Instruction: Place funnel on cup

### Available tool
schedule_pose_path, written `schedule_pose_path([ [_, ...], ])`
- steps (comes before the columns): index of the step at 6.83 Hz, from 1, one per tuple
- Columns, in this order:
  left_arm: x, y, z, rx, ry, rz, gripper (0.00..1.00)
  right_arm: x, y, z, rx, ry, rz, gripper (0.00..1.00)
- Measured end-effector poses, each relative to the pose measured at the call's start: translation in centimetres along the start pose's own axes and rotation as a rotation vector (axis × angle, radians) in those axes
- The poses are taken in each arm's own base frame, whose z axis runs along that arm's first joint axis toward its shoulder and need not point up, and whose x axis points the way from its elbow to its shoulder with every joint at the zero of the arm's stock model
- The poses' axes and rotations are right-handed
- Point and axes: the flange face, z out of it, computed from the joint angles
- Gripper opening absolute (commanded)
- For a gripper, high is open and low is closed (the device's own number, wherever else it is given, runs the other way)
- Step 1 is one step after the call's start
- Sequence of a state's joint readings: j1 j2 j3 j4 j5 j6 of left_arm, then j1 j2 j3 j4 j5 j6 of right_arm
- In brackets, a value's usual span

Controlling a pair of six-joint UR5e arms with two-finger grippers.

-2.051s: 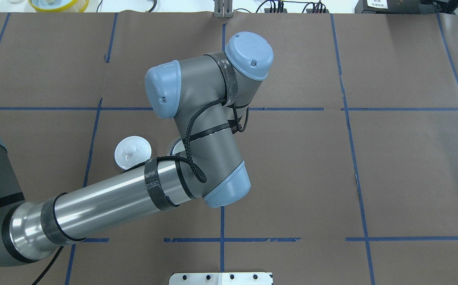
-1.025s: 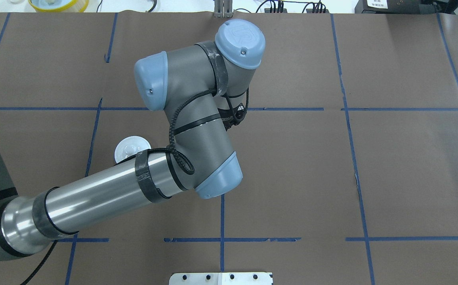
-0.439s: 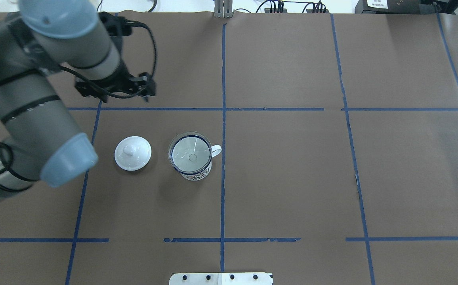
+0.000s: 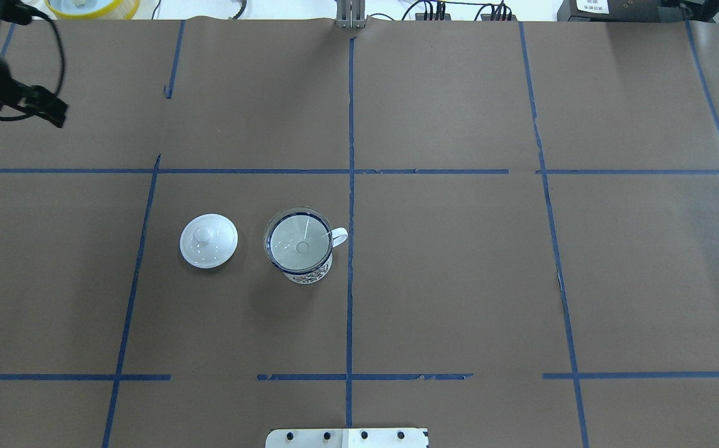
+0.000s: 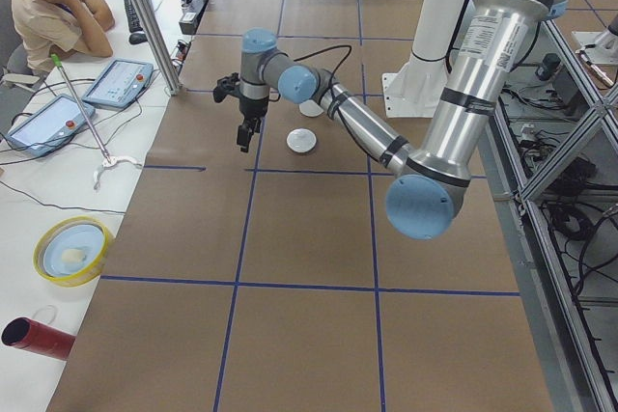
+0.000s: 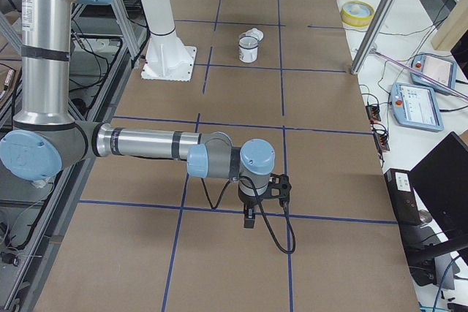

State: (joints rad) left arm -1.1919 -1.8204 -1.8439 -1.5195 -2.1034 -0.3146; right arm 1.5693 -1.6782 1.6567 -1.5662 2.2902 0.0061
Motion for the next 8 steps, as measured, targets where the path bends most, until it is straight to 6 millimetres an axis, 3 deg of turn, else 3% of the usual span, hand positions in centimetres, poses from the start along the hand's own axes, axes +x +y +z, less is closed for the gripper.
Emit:
schedule_pose_path([
  [1, -9.8, 2.6, 2.3, -0.063, 0.055, -0.026, 1.00, 0.0, 0.0, 0.0, 0.000, 0.000, 0.000, 1.00],
  [2, -17.3, 6.6, 5.0, -0.124, 0.116, -0.107, 1.00, 0.0, 0.0, 0.0, 0.000, 0.000, 0.000, 1.00],
  [3, -23.0, 10.5, 6.1, -0.136, 0.146, -0.168, 1.00, 0.0, 0.0, 0.0, 0.000, 0.000, 0.000, 1.00],
  [4, -26.4, 12.8, 5.7, -0.123, 0.153, -0.185, 1.00, 0.0, 0.0, 0.0, 0.000, 0.000, 0.000, 1.00],
  [5, -27.9, 14.1, 5.6, -0.139, 0.156, -0.186, 1.00, 0.0, 0.0, 0.0, 0.000, 0.000, 0.000, 1.00],
  [8, -28.2, 14.9, 4.9, -0.196, 0.168, -0.196, 1.00, 0.0, 0.0, 0.0, 0.000, 0.000, 0.000, 1.00],
])
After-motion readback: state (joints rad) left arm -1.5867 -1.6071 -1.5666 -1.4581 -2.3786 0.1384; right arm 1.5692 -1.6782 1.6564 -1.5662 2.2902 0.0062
